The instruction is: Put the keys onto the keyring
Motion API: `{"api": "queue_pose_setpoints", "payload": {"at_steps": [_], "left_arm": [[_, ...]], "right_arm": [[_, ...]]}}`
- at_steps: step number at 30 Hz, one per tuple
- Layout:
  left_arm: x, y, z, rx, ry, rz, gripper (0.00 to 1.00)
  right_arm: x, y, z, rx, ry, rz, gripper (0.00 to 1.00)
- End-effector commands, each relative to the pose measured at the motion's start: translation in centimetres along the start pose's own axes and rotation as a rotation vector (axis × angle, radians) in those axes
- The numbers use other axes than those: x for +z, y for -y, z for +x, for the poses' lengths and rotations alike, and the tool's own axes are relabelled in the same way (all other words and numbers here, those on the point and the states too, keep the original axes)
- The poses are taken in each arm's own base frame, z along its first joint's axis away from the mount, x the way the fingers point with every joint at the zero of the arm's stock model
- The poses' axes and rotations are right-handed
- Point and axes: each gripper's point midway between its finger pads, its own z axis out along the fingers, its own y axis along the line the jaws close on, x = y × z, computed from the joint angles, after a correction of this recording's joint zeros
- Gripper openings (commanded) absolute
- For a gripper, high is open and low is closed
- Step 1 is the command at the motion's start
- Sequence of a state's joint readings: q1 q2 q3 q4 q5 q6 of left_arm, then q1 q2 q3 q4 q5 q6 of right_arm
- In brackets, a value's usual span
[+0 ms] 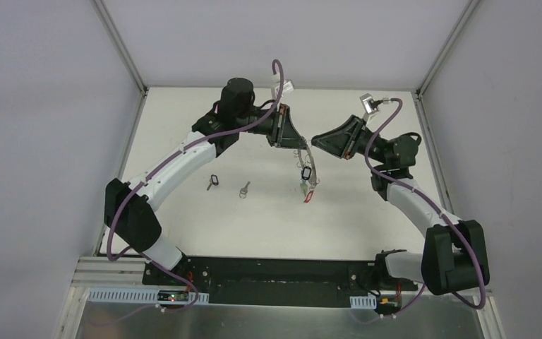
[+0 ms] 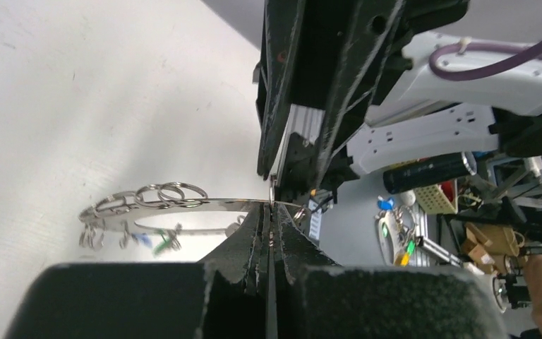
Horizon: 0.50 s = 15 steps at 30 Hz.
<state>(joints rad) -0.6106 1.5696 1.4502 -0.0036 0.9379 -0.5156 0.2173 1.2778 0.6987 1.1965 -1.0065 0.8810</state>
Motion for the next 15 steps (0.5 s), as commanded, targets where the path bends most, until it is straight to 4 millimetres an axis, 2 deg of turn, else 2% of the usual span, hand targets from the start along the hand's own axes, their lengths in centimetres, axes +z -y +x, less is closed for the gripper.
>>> {"api": "queue_pose_setpoints", "payload": {"at_steps": [1,6,15], "left_arm": [[-1.9,2.2,0.7,0.202,-0.057,-0.038,0.0],[-3.5,1.7,2.8,0.376,-0.149,-0.15,0.0],[-5.2,1.3,5.0,0.73,-0.251,-0.315,0.0]], "right_arm": [[-0.5,-2.5,-0.2,-0.188,-0.069,-0.055,0.37],[-1.1,-2.6,0.6,-0.221,-0.145,-0.049,0.64],[-2.4,-1.1,1.5,-0.235,-0.212,0.025,0.86]]}}
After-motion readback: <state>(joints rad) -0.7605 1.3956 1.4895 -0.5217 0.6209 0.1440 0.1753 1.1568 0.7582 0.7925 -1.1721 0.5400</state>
